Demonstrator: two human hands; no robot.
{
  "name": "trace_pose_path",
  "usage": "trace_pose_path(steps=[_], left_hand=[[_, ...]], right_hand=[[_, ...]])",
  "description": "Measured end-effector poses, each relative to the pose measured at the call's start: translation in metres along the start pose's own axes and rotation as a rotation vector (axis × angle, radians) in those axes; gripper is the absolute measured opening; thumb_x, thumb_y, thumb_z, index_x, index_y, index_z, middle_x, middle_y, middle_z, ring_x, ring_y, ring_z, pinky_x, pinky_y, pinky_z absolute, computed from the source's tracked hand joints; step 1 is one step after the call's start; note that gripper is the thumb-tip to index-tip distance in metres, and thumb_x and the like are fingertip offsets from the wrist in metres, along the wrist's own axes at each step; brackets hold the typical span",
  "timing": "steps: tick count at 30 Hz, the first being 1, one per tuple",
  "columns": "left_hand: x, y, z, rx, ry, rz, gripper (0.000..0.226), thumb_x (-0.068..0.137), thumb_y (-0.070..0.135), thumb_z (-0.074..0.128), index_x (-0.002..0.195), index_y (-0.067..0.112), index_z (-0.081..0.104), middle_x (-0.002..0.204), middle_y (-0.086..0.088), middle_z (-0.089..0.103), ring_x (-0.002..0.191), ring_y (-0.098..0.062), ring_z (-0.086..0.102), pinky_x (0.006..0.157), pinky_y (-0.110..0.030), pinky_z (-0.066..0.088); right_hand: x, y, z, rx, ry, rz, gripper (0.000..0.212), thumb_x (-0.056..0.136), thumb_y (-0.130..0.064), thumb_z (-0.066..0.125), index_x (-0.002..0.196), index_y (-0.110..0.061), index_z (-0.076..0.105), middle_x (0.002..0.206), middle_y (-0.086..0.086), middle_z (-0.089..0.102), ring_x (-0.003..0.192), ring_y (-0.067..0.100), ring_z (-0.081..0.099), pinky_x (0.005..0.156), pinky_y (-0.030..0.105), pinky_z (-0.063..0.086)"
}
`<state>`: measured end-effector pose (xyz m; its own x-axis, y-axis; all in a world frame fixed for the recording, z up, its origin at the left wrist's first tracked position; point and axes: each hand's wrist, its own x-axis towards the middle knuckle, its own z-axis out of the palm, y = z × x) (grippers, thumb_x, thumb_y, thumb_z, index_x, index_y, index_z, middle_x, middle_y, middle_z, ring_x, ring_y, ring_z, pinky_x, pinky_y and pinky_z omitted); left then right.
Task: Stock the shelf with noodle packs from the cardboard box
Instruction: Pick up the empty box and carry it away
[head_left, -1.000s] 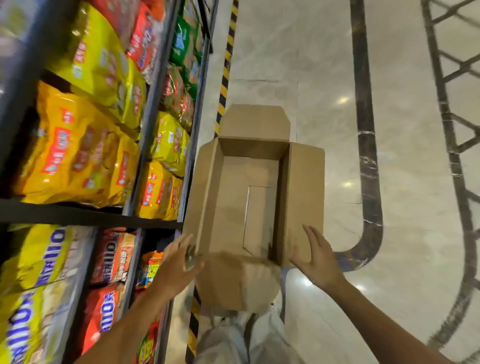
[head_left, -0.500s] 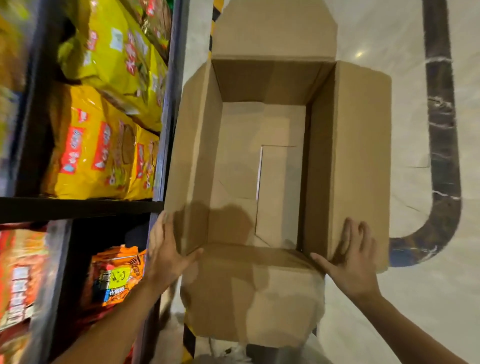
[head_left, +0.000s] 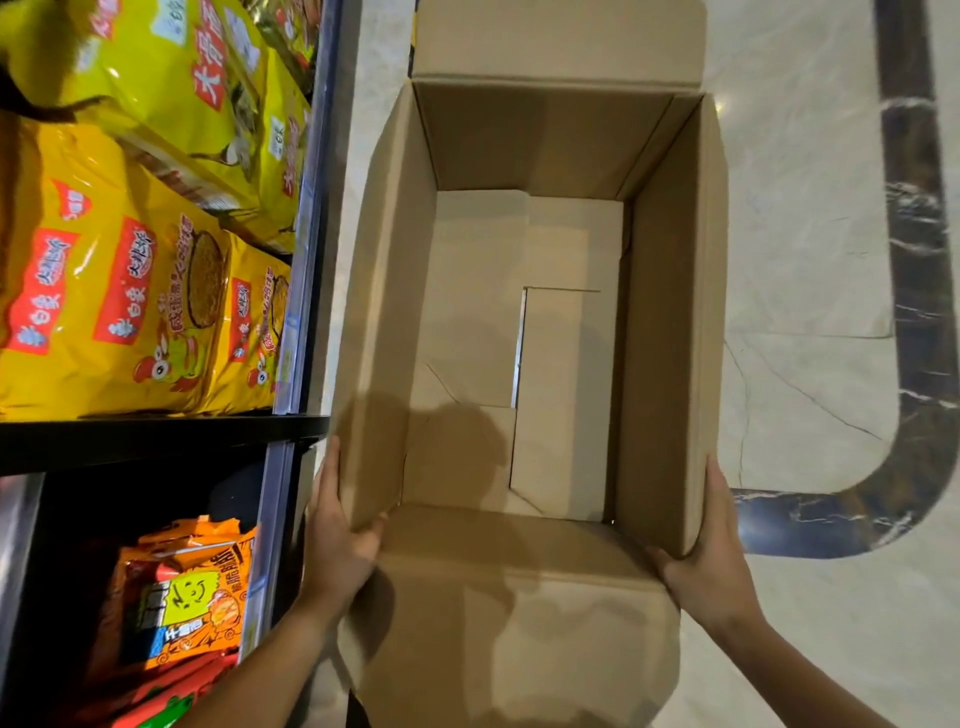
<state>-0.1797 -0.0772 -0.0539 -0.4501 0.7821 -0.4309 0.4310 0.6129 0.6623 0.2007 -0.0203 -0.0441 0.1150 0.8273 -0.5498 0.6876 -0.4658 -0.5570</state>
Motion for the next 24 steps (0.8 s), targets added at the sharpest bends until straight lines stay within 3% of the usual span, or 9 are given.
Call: trace_pose_path(steps=[5,7,9,11,13,17,22,24], left_hand=[[-0.009,0.012,-0.003,-0.037,0.015,0.040,0.086,0.087,-0.012,0.060,0.155,0.029,0.025,0.150,0.011,0.041,0.134,-0.004,0.040,0.109,-0.028,0.037],[-0.012,0.020,-0.005,-0.032,0.023,0.049,0.082,0.090,-0.011,0.058,0.152,0.030,0.026,0.144,0.007,0.046,0.129,-0.007,0.045,0.106,-0.026,0.040],[-0.016,0.029,-0.007,-0.021,0.036,0.065,0.080,0.090,-0.012,0.058,0.149,0.032,0.026,0.138,0.006,0.048,0.124,-0.011,0.047,0.099,-0.012,0.040],[-0.021,0.037,-0.012,-0.027,0.039,0.063,0.078,0.088,-0.015,0.058,0.149,0.025,0.029,0.133,0.005,0.048,0.122,-0.013,0.047,0.088,0.004,0.036],[-0.028,0.045,-0.021,-0.030,0.044,0.056,0.075,0.087,-0.017,0.058,0.151,0.015,0.033,0.129,0.005,0.051,0.118,-0.014,0.049,0.085,0.008,0.034],[-0.044,0.064,-0.044,-0.068,0.031,-0.010,0.073,0.089,-0.013,0.058,0.152,0.015,0.035,0.127,0.002,0.056,0.116,-0.017,0.055,0.087,-0.001,0.039],[-0.062,0.113,-0.095,-0.114,-0.010,-0.066,0.079,0.089,-0.006,0.060,0.147,0.043,0.037,0.126,0.006,0.063,0.119,-0.020,0.061,0.102,-0.034,0.047],[-0.073,0.157,-0.126,-0.120,-0.008,-0.029,0.084,0.085,-0.009,0.061,0.146,0.043,0.038,0.131,0.009,0.060,0.122,-0.017,0.058,0.105,-0.035,0.046]], right_hand=[[-0.002,-0.005,-0.003,0.104,-0.093,-0.042,0.120,0.079,0.001,0.074,0.154,-0.049,-0.005,0.159,-0.020,0.018,0.145,0.012,0.024,0.121,0.047,0.026],[-0.004,-0.010,-0.006,0.130,-0.115,-0.057,0.117,0.080,0.006,0.069,0.154,-0.049,-0.004,0.159,-0.023,0.016,0.146,0.009,0.022,0.121,0.047,0.025],[-0.006,-0.014,-0.013,0.141,-0.123,-0.076,0.116,0.080,0.010,0.065,0.154,-0.049,-0.003,0.162,-0.020,0.016,0.149,0.011,0.021,0.121,0.049,0.025],[-0.011,-0.020,-0.021,0.148,-0.127,-0.089,0.117,0.078,0.015,0.061,0.154,-0.049,0.000,0.162,-0.018,0.018,0.149,0.013,0.022,0.121,0.049,0.026],[-0.021,-0.029,-0.032,0.164,-0.125,-0.085,0.117,0.077,0.018,0.058,0.155,-0.049,0.003,0.161,-0.015,0.024,0.147,0.015,0.027,0.120,0.049,0.029],[-0.047,-0.054,-0.063,0.156,-0.127,-0.093,0.117,0.076,0.019,0.056,0.155,-0.049,0.004,0.160,-0.013,0.028,0.145,0.015,0.031,0.119,0.046,0.031],[-0.089,-0.107,-0.131,0.166,-0.119,-0.123,0.115,0.080,0.016,0.060,0.154,-0.050,0.002,0.160,-0.016,0.025,0.144,0.014,0.032,0.117,0.045,0.034],[-0.112,-0.139,-0.168,0.185,-0.104,-0.140,0.115,0.081,0.016,0.061,0.154,-0.050,0.002,0.161,-0.020,0.020,0.146,0.011,0.028,0.118,0.044,0.033]])
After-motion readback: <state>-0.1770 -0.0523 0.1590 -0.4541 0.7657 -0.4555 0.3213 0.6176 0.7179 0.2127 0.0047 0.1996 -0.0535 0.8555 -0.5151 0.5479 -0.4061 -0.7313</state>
